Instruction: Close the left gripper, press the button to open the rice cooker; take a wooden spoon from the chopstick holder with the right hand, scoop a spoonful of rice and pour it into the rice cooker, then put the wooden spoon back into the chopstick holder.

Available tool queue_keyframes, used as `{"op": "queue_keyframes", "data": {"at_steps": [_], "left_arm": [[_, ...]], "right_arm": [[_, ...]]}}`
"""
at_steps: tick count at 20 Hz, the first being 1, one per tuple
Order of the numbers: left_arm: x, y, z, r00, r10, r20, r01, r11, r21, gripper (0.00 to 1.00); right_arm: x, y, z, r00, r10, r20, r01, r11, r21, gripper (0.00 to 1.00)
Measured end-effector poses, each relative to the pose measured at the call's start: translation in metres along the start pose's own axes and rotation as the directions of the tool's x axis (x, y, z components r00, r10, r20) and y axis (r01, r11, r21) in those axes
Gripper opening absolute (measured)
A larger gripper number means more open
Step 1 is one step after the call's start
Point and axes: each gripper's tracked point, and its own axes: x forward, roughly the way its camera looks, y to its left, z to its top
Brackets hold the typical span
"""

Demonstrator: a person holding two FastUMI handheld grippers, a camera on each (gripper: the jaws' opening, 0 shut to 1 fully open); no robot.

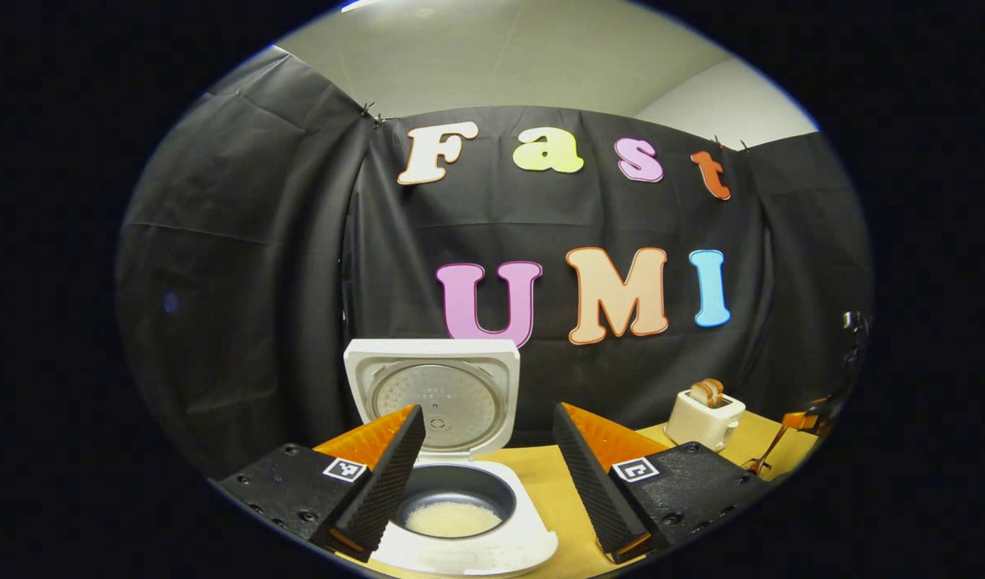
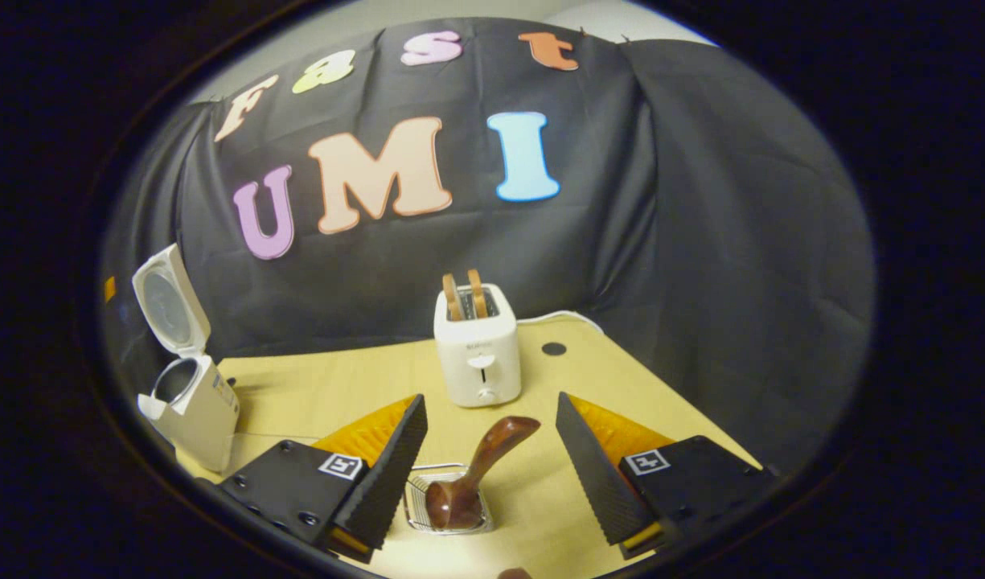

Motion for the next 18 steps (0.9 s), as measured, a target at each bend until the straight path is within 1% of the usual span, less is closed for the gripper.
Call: {"op": "queue_keyframes", "data": {"at_steps": [2, 3, 4, 6, 7, 10, 12, 13, 16, 18], "left_arm": [[0.014, 0.012, 0.005, 1.0, 0.012, -0.001, -0.012, 1.0, -0.009, 0.94], [0.021, 0.017, 0.008, 1.0, 0.015, -0.001, -0.015, 1.0, -0.016, 0.92], [0.03, 0.022, 0.013, 1.0, 0.016, 0.0, -0.016, 1.0, -0.019, 0.94], [0.048, 0.035, 0.022, 1.0, 0.018, 0.001, -0.018, 1.0, -0.017, 0.94], [0.059, 0.04, 0.028, 1.0, 0.017, 0.004, -0.017, 1.0, -0.015, 0.92], [0.088, 0.051, 0.043, 1.0, 0.004, 0.007, -0.003, 1.0, -0.026, 0.94], [0.11, 0.055, 0.048, 1.0, -0.013, -0.006, 0.013, 0.999, -0.049, 0.92], [0.121, 0.057, 0.051, 1.0, -0.017, -0.011, 0.017, 0.998, -0.055, 0.94], [0.153, 0.066, 0.053, 1.0, -0.011, -0.024, 0.011, 1.0, -0.015, 0.94], [0.174, 0.065, 0.049, 0.999, -0.02, -0.044, 0.02, 1.0, 0.004, 0.93]], "right_arm": [[-0.012, 0.007, 0.021, 0.999, 0.013, 0.037, -0.014, 1.0, 0.017, 1.0], [-0.018, 0.013, 0.031, 0.998, 0.021, 0.053, -0.022, 1.0, 0.019, 1.0], [-0.024, 0.017, 0.038, 0.997, 0.028, 0.066, -0.029, 0.999, 0.017, 1.0], [-0.034, 0.027, 0.05, 0.995, 0.044, 0.09, -0.044, 0.999, 0.005, 1.0], [-0.039, 0.033, 0.054, 0.994, 0.051, 0.099, -0.051, 0.999, -0.005, 1.0], [-0.051, 0.047, 0.059, 0.991, 0.07, 0.115, -0.064, 0.996, -0.056, 0.99], [-0.058, 0.057, 0.057, 0.99, 0.083, 0.116, -0.073, 0.993, -0.089, 0.99], [-0.062, 0.061, 0.057, 0.989, 0.085, 0.118, -0.073, 0.992, -0.102, 0.99], [-0.069, 0.071, 0.052, 0.989, 0.099, 0.107, -0.085, 0.988, -0.126, 0.99], [-0.072, 0.076, 0.047, 0.99, 0.103, 0.095, -0.09, 0.987, -0.133, 0.99]]}}
